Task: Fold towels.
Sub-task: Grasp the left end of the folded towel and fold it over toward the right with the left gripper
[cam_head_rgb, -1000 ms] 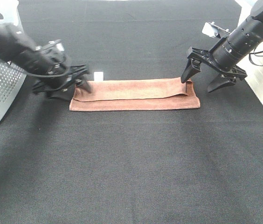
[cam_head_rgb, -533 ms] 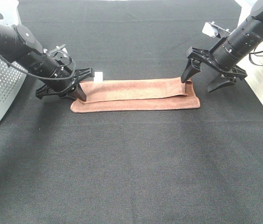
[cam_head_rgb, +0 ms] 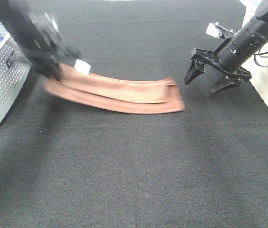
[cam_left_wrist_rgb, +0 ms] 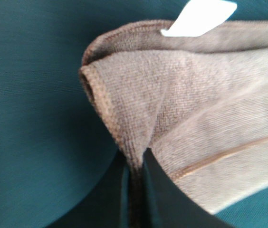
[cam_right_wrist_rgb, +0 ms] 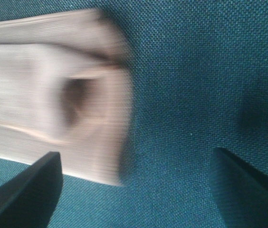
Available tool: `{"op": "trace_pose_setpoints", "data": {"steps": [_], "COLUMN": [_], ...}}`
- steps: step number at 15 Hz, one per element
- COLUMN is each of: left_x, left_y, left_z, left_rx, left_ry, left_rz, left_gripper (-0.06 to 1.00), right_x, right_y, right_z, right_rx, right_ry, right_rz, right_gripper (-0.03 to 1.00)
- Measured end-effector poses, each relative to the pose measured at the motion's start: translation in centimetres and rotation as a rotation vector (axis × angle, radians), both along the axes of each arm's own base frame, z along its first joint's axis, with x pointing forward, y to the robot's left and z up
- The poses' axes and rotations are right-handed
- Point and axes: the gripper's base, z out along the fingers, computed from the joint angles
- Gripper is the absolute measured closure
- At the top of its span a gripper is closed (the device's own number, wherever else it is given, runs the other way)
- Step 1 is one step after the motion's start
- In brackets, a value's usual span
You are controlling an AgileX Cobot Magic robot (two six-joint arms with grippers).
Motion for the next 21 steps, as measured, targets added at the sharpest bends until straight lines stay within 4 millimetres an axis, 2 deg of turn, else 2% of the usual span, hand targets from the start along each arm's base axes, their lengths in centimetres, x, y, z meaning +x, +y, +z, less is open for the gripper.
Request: {"op": "trace_pose_setpoints", "data": {"steps": [2,3,5,7,8,11,14,15,16,17,18,19,20,21], "left_x": [-0.2,-0.3,-0.8,-1.2,-1.2,-1.1,-1.1,-1.1,-1.1,-1.2,-1.3,-1.4,-1.5,-1.5], "left_y": [0.1,-0.6,-2.9,-6.1,-9.0,-13.5,-15.9,-15.9,-16.5,-16.9,-17.2,-17.8,-18.1,-18.3], "left_z": [2.6,3.9,4.5,4.4,3.1,-0.6,-3.5,-3.5,-4.1,-4.3,-4.1,-3.8,-3.5,-3.3], "left_rx": [0.013,-0.059,-0.206,-0.331,-0.402,-0.446,-0.458,-0.458,-0.458,-0.466,-0.497,-0.565,-0.607,-0.631], "left_ry": [0.010,0.027,0.056,0.065,0.054,-0.001,-0.044,-0.044,-0.056,-0.061,-0.060,-0.044,-0.039,-0.053], "left_rz": [-0.001,0.005,-0.006,-0.045,-0.054,-0.058,-0.037,-0.037,-0.036,-0.032,-0.013,0.008,0.007,-0.013], "left_gripper": [0.91,0.91,0.91,0.91,0.91,0.91,0.91,0.91,0.88,0.80,0.68,0.50,0.42,0.39], "right_x": [0.0,0.0,0.0,0.0,0.0,0.0,0.0,0.0,0.0,-0.1,-0.1,-0.1,-0.1,-0.2], "right_y": [0.0,0.0,0.0,0.0,0.0,0.0,0.0,0.0,0.0,0.0,0.0,0.1,0.1,0.1], "right_z": [0.0,0.0,0.0,0.0,0.0,0.0,0.0,0.0,0.0,0.0,0.0,0.0,0.0,0.0], "right_rx": [0.000,0.000,0.000,0.000,0.000,0.000,0.000,0.000,0.001,0.001,0.003,0.008,0.013,0.015], "right_ry": [0.000,0.000,0.001,0.001,0.001,0.001,0.002,0.002,0.004,0.007,0.009,0.009,0.015,0.024], "right_rz": [0.000,0.000,0.000,0.000,0.000,0.000,0.001,0.001,0.002,0.003,0.004,0.001,0.002,0.006], "right_gripper": [0.17,0.17,0.17,0.17,0.17,0.17,0.17,0.17,0.17,0.17,0.17,0.17,0.17,0.17]}}
